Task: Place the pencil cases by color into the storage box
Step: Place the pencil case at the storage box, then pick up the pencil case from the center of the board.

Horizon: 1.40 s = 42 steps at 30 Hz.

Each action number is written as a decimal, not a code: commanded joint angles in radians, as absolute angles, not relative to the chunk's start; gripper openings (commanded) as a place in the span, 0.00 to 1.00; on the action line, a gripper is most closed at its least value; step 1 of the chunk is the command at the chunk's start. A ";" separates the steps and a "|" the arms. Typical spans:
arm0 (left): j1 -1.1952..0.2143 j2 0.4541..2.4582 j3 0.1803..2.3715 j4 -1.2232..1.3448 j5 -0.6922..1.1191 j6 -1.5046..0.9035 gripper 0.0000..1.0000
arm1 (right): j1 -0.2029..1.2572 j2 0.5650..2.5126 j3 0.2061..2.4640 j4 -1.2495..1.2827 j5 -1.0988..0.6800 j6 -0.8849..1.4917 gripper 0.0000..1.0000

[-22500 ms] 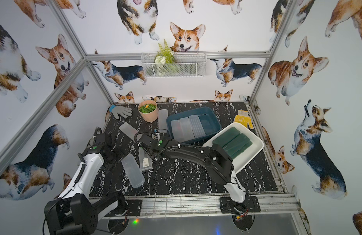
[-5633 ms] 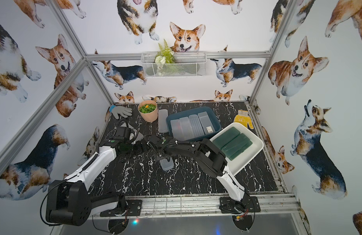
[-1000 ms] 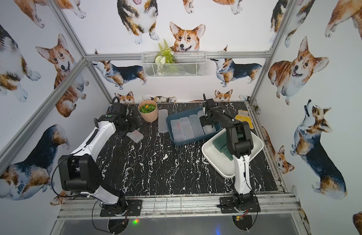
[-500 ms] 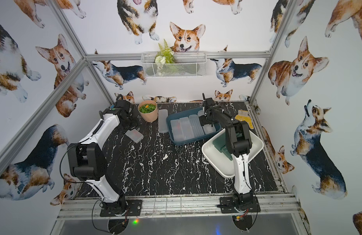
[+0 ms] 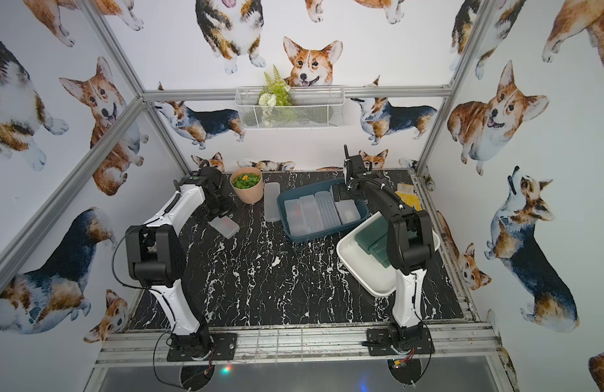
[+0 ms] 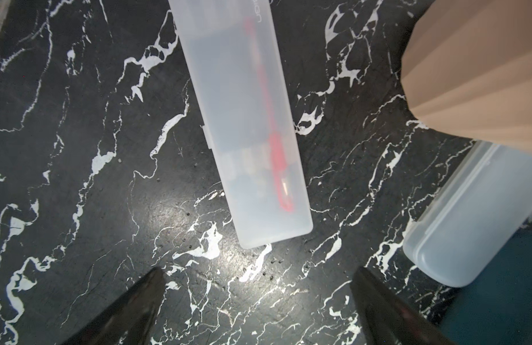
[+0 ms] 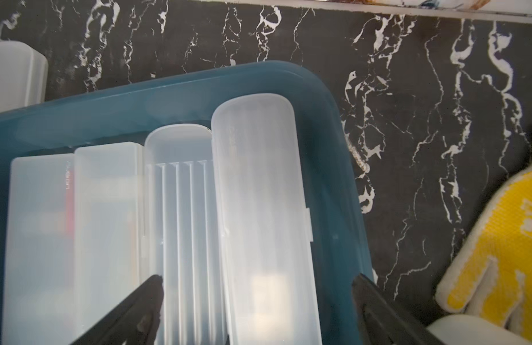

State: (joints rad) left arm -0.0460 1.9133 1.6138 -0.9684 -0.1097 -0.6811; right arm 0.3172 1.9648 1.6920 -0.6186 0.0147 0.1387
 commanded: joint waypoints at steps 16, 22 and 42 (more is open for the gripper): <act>-0.021 2.072 1.689 -0.979 -0.087 -0.804 1.00 | 0.433 1.632 1.451 -0.525 -0.038 0.227 0.99; 0.002 2.088 1.697 -0.967 -0.074 -0.799 1.00 | 0.433 1.579 1.407 -0.523 -0.029 0.209 0.99; 0.025 2.158 1.731 -0.909 -0.053 -0.856 0.97 | 0.439 1.517 1.359 -0.561 -0.038 0.205 0.99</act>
